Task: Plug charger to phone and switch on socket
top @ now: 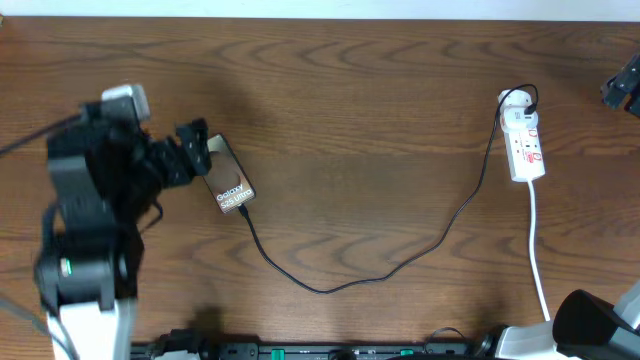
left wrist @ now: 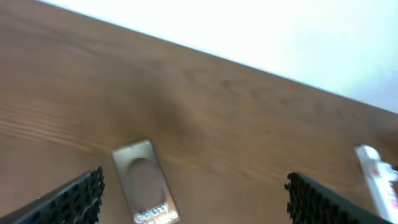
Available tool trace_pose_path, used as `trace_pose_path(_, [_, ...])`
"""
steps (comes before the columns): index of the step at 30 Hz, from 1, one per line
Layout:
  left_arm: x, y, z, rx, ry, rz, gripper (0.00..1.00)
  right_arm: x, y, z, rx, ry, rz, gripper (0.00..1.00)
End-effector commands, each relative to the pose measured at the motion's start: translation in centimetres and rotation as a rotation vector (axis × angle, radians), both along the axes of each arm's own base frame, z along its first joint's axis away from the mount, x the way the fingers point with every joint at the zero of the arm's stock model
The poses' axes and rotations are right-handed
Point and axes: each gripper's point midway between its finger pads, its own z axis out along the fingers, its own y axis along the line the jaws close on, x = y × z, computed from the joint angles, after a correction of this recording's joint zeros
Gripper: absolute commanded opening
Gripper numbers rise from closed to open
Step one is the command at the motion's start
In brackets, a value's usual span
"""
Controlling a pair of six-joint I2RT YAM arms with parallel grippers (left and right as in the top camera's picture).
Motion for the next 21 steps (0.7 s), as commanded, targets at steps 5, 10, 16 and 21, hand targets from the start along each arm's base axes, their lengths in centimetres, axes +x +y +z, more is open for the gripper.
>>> trace_pose_path(5, [-2.7,1.4,0.1,0.077,-0.312,0.091,0.91,-0.1,0.0,0.1,-0.004,0.001,-0.012,0.99])
trace_pose_path(10, [-3.8,1.4,-0.3,0.082,-0.517,0.096,0.92,-0.1,0.0,0.1,-0.004,0.001,-0.012,0.99])
trace_pose_path(16, [-5.3,1.3,-3.3,0.102,-0.649,0.102,0.92,-0.1,0.0,0.1,-0.004,0.001,-0.012,0.99])
trace_pose_path(21, [-6.2,1.4,-6.9,0.116,-0.673,0.111,0.92,-0.1,0.0,0.1,-0.004,0.001,-0.012,0.99])
